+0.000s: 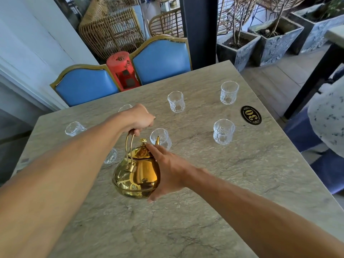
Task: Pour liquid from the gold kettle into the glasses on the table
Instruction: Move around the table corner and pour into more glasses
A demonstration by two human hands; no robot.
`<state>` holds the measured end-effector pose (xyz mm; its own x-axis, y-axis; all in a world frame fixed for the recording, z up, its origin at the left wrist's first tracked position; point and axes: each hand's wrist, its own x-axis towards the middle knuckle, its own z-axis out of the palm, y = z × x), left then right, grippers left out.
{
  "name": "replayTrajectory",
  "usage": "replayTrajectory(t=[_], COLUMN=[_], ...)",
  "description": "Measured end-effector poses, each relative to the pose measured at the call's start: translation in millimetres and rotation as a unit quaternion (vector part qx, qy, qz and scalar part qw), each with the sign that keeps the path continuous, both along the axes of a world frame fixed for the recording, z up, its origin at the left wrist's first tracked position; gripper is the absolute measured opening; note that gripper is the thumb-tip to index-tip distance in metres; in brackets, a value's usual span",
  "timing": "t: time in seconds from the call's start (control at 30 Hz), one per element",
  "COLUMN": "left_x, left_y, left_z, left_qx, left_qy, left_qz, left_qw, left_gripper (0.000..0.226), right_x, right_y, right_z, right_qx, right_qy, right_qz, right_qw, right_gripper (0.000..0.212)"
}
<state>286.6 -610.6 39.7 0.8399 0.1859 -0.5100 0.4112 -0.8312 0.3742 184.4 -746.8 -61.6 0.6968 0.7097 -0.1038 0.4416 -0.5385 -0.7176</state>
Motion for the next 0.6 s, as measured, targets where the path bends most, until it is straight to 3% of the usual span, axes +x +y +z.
replayTrajectory(t=[0.4,0.6], left_x=[0.5,1.1], left_y=[8.4,11.9], left_z=[1.4,2.4], left_qx=[-0.01,-0.006], left_qy=[0.016,0.014], left_qz=[0.008,0.017], left_qw=[1.0,1.0], left_gripper=[0.037,0.005], right_x=[-1.5,-1.4], right_y=[3.1,6.0], right_z=[6.1,8.0], right_qx=[0.003,0.011], right_qy=[-0.003,0.012], right_qz=[0.002,0.006], right_qw=[1.0,1.0], right_gripper=[0.151,0.15])
